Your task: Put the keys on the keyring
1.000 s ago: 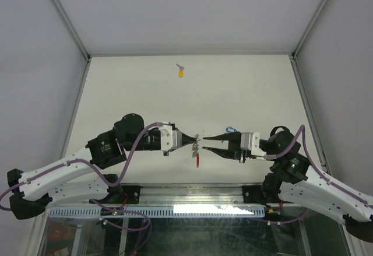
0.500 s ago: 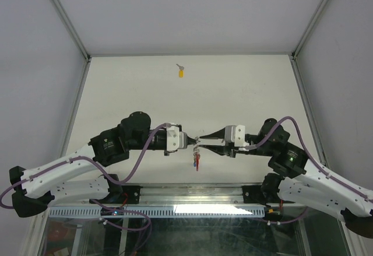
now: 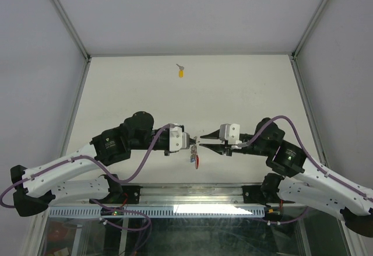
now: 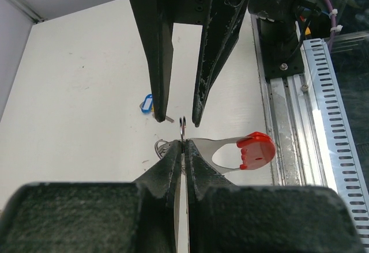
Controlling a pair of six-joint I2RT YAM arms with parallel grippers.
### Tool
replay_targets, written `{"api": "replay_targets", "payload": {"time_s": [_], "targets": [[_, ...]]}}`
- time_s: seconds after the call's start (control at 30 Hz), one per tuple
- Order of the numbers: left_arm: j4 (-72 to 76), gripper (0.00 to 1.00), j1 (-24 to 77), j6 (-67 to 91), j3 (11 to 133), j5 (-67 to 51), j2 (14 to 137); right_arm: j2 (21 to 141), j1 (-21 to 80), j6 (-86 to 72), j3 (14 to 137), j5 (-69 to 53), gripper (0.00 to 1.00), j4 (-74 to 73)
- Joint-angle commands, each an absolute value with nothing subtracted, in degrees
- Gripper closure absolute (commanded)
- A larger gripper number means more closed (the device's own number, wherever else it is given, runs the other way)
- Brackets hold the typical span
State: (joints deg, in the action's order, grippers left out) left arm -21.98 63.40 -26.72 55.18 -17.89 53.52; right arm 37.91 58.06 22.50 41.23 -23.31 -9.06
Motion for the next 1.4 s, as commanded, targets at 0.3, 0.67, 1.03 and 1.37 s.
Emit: {"api": "replay_targets", "payload": {"time_s": [0.3,0.67,1.03,1.37], "targets": [[-15.2,1.00,63.1,-24.0,52.7,-8.7,53.8,37.5,58.0,5.6,44.6,-0.3,0.72,-14.0],[-11.0,1.00,59.1,-19.6,49.4,-6.9,55.3,36.1,57.8,-5.5,45.3,11.2,0.61,-20.9],[-9.3,1.00,56.4,-17.6,47.6,-9.5,56.3,54.5,45.9,-28.3,54.0,15.1,0.52,-39.9],[-8.0,1.00,56.2,-11.4,47.8,-5.5,58.4,64.5,27.8,-36.5,50.7,-0.7,0.51,-39.1]]}}
